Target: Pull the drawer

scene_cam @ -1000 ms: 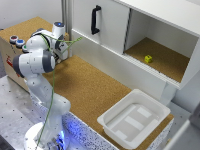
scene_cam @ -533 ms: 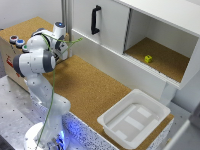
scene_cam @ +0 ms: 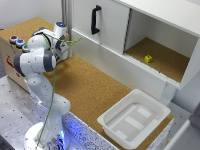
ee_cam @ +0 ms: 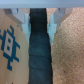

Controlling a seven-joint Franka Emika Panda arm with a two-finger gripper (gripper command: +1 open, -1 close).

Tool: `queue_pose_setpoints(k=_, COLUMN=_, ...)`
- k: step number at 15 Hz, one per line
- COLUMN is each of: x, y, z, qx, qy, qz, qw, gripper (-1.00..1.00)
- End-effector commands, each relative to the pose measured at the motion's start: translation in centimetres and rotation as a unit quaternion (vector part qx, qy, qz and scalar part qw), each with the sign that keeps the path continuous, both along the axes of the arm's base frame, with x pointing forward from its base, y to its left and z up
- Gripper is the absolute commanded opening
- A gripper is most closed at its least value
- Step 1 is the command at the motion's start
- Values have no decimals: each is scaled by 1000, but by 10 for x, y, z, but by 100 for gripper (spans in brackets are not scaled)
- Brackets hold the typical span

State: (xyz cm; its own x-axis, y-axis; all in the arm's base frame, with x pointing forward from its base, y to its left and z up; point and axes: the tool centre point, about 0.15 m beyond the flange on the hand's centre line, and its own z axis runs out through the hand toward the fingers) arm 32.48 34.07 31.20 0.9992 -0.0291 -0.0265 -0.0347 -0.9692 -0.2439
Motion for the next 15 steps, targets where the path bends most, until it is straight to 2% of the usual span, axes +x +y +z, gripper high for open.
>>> queue_pose_setpoints(k=1, x=18, y=-37, z=-28, qx=-2, qy=57, qz=-6, qw=998, gripper=-100)
queue_pose_setpoints(k=15, x=24, y=-107, z=-46, qx=-20, qy=63, qz=-43, qw=997, gripper=-100)
